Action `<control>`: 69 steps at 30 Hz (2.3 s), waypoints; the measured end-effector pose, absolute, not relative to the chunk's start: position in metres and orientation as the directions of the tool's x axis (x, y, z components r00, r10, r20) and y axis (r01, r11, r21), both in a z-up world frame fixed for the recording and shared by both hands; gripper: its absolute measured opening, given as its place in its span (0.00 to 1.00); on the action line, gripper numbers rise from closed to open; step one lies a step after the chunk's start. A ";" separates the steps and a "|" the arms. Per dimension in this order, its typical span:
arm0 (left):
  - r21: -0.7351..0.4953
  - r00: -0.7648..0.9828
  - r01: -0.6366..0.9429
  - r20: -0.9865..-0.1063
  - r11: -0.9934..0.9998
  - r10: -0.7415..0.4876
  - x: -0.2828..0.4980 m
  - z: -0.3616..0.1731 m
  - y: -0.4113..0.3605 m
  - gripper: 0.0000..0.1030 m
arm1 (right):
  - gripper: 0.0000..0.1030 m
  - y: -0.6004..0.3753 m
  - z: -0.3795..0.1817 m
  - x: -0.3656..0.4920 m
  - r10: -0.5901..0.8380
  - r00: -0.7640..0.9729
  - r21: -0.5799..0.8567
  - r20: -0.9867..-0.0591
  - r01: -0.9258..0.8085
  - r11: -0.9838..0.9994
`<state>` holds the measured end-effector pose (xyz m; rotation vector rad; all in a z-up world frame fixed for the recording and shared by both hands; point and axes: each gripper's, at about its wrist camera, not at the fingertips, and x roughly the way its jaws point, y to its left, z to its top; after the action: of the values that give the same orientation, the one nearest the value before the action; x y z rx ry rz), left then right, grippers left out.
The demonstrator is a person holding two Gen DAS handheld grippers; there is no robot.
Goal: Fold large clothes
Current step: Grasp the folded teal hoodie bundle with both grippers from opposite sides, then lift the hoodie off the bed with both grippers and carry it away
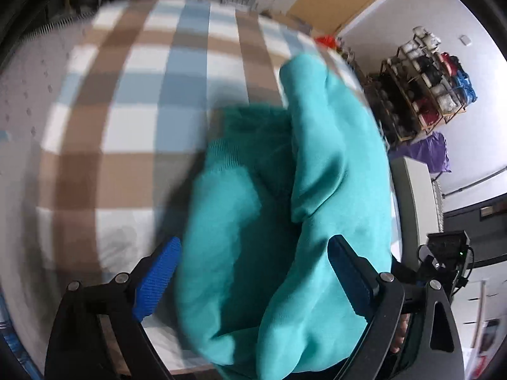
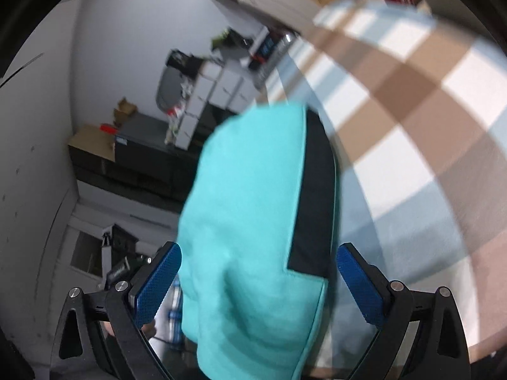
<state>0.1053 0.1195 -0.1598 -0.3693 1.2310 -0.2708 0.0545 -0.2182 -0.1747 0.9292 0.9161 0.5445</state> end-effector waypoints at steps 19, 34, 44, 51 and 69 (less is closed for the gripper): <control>-0.558 0.168 0.055 -0.812 0.828 -0.559 0.103 -0.182 0.110 0.93 | 0.89 -0.191 -0.199 0.082 0.798 0.348 0.841 -0.491 -0.049 0.539; -0.533 0.037 0.127 -0.840 0.836 -0.541 0.078 -0.193 0.088 0.98 | 0.91 -0.199 -0.205 0.079 0.845 0.269 0.866 -0.462 -0.067 0.495; -0.592 0.084 0.196 -0.784 0.782 -0.615 0.061 -0.165 0.102 0.59 | 0.77 -0.200 -0.187 0.056 0.858 0.282 0.870 -0.431 -0.124 0.478; -0.630 0.072 0.169 -0.759 0.758 -0.647 0.074 -0.174 0.124 0.63 | 0.81 -0.197 -0.198 0.066 0.859 0.267 0.874 -0.438 -0.098 0.476; -0.741 0.095 0.172 -0.644 0.650 -0.759 0.012 -0.172 0.148 0.57 | 0.75 -0.201 -0.165 0.038 0.930 0.286 0.927 -0.233 -0.224 0.301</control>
<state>0.0121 0.1477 -0.1715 -0.5614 1.3021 -0.7462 0.0378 -0.2010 -0.1648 0.9307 0.9507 0.9418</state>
